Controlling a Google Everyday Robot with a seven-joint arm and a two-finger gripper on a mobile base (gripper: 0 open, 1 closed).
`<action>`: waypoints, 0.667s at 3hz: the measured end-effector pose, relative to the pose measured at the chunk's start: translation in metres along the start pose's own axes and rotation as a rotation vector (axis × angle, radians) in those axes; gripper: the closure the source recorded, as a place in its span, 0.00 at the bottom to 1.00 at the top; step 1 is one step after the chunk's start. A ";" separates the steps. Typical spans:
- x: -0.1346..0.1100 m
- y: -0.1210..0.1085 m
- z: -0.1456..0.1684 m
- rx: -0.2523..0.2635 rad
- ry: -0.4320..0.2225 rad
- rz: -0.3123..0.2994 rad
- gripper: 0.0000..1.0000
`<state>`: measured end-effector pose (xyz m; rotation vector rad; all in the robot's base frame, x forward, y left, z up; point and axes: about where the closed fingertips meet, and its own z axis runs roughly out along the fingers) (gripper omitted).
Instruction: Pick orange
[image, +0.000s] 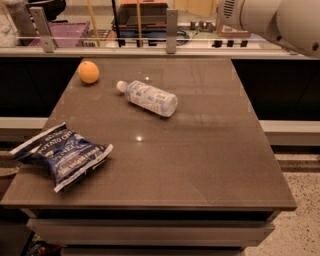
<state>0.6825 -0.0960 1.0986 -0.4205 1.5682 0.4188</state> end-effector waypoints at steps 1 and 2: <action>0.002 0.005 -0.029 0.062 -0.011 0.007 0.00; 0.007 0.009 -0.029 0.060 -0.004 0.003 0.00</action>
Offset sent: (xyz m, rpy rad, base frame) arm -0.0236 -0.0098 -0.0005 0.0085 -0.0058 -0.0532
